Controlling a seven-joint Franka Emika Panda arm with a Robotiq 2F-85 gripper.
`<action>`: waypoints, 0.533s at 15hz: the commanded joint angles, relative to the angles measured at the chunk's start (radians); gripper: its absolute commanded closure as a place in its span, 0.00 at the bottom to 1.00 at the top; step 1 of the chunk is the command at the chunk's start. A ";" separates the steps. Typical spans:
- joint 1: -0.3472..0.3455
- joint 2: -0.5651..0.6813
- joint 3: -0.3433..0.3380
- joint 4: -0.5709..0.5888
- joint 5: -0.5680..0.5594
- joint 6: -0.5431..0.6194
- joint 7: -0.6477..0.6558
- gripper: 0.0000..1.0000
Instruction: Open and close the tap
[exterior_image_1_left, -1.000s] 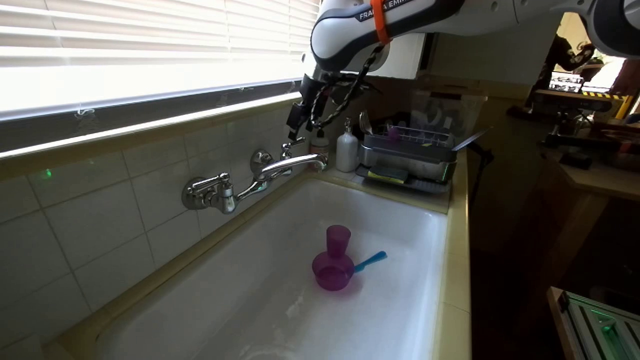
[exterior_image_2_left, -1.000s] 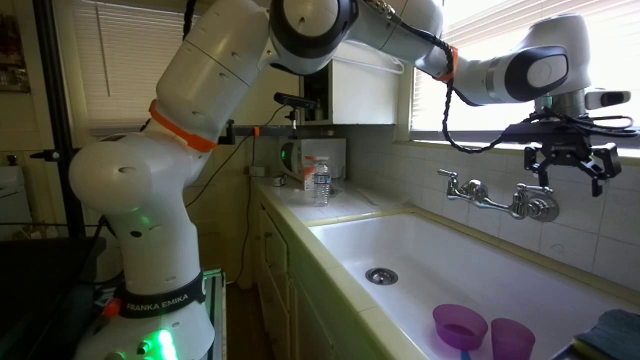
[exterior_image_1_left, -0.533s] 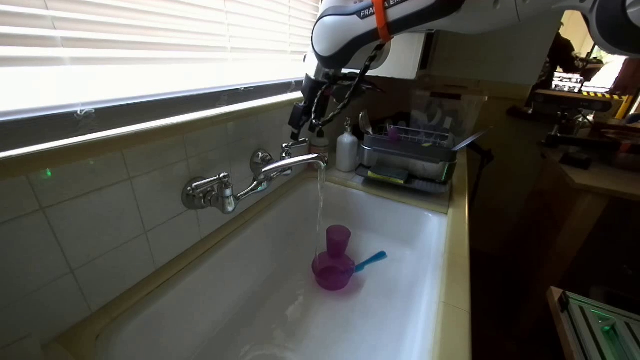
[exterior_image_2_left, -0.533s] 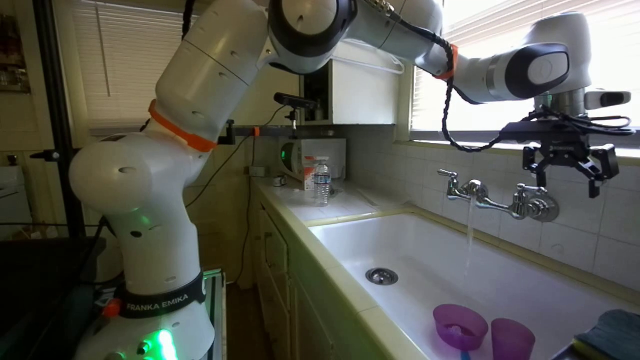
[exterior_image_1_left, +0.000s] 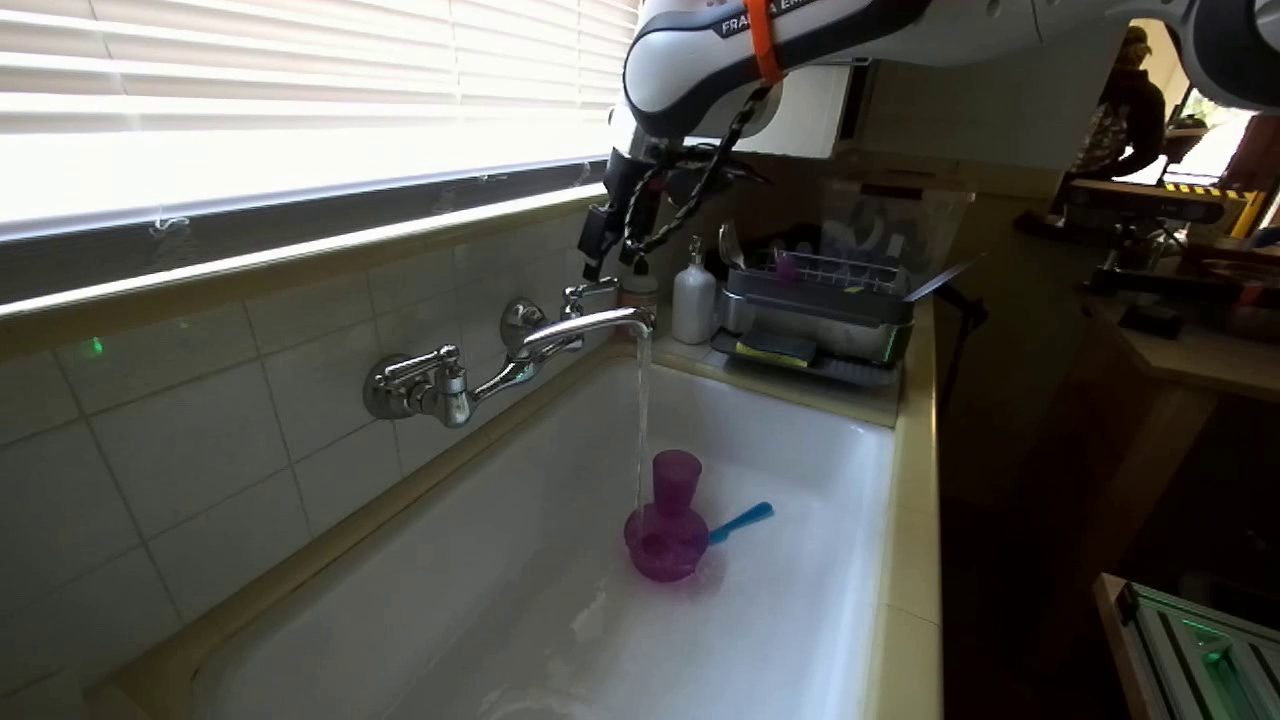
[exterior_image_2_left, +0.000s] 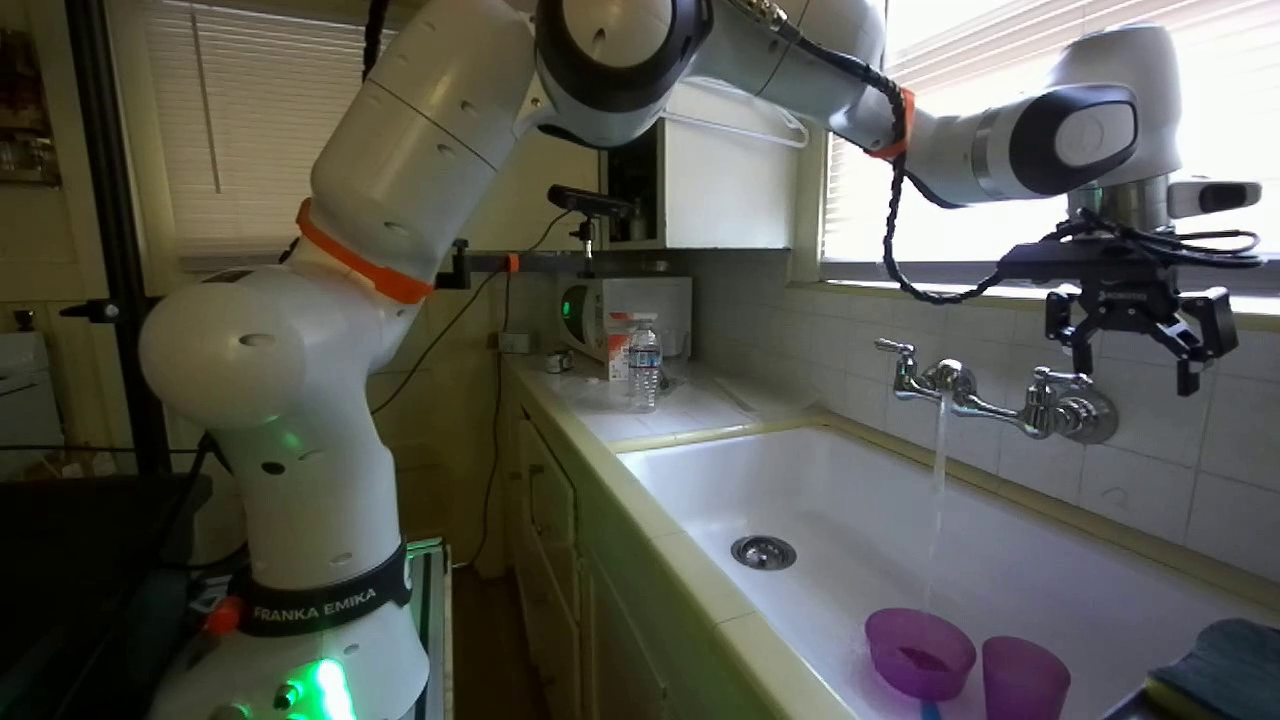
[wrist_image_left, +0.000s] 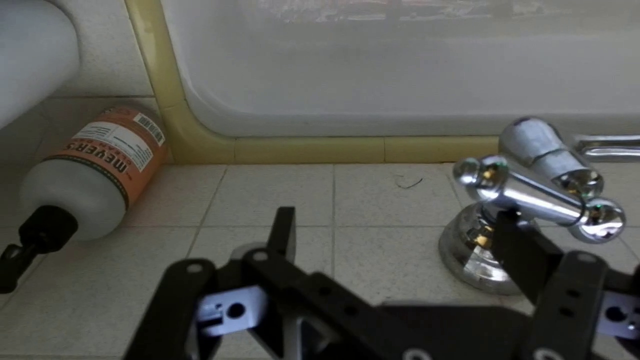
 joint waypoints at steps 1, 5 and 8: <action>0.008 -0.054 -0.027 -0.082 -0.038 0.019 0.004 0.00; 0.006 -0.095 -0.039 -0.120 -0.054 0.025 0.004 0.00; 0.006 -0.138 -0.036 -0.164 -0.053 -0.010 -0.011 0.00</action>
